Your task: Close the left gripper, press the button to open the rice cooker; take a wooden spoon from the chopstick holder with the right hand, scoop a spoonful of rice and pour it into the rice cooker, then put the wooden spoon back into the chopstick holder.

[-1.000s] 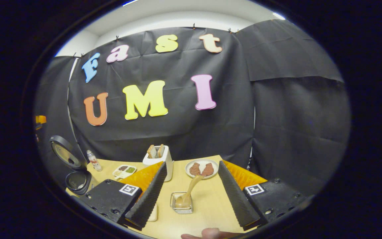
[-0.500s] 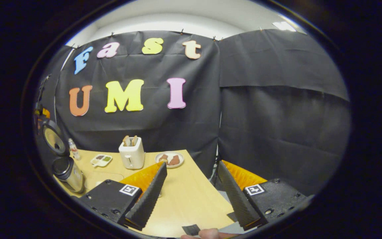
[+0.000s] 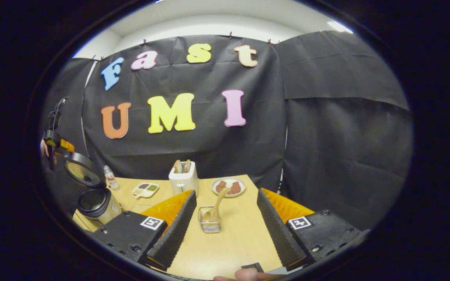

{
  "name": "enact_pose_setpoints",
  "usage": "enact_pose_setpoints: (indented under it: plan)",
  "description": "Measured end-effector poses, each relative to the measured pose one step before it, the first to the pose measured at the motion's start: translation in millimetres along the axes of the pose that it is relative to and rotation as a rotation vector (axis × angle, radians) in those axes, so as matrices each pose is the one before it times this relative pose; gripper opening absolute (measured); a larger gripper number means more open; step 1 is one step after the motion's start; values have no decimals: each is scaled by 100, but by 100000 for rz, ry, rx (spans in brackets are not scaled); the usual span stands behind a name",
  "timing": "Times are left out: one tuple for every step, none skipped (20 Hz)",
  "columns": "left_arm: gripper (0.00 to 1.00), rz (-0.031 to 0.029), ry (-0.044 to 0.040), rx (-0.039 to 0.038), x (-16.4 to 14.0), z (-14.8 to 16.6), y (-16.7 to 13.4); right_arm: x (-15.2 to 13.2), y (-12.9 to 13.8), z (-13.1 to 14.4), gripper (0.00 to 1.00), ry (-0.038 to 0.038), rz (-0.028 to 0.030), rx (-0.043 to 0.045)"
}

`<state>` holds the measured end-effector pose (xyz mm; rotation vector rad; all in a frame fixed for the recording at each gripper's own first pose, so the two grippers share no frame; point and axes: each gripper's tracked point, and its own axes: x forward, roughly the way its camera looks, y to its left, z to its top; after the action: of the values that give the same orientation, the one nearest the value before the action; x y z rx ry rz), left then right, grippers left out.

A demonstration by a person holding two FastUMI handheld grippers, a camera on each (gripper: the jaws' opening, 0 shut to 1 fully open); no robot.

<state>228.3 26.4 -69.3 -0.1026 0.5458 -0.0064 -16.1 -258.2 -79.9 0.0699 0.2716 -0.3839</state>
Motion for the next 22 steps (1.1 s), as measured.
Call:
enact_pose_setpoints:
  plan:
    - [98,-517,3363,-112,-528,-1224,17,203,913,203,100,-224,1920,-598]
    - [98,-919,3204,-46,-463,-1211,-137,222,832,88,100,-21,1758,-877]
    - [98,-770,2657,-566,-286,-1205,-94,313,618,138,100,-246,1341,-779]
    - [97,-293,1964,-833,-102,-1180,-18,277,617,141,100,-263,1103,-407]
    - [97,219,1517,-423,55,-1091,-98,76,435,-152,99,312,533,-187]
    - [97,157,1088,183,39,-912,-90,7,527,-124,100,337,937,47]
    - [97,455,1073,169,125,-923,48,588,709,-177,100,552,849,-3]
    - [97,382,1317,321,91,-979,-84,5,434,-250,100,842,916,-517]
    - [97,136,1584,-78,176,-1067,3,179,250,-290,100,835,478,-903]
    - [97,-127,1914,-377,231,-929,18,38,210,-101,100,356,635,-573]
    - [97,-246,1971,-580,58,-1267,51,99,299,-42,100,154,462,-534]
    - [97,-131,2264,-792,148,-1194,87,67,113,9,100,41,314,-491]
    - [97,87,2299,-588,607,-1049,7,77,257,-175,100,135,496,-236]
    - [98,286,2088,-98,442,-911,22,88,154,-132,100,703,469,-82]
    - [97,468,1699,250,432,-858,66,187,52,-232,100,606,312,180]
    - [97,645,1485,279,519,-451,-23,83,51,-49,100,279,339,238]
    - [96,582,1019,198,278,-548,86,56,119,33,100,162,220,25]
    - [96,496,751,157,239,-300,-39,74,-5,0,100,222,-115,-93]
    - [100,422,480,-99,215,-214,-28,278,-170,-178,100,365,34,-84]
    - [96,394,384,-340,119,-233,31,207,-73,-191,100,577,-193,48]
    - [96,314,428,-387,104,-228,52,230,-211,-133,100,533,-314,174]
    - [96,295,449,-350,115,-69,-94,259,-149,-173,100,774,-191,168]
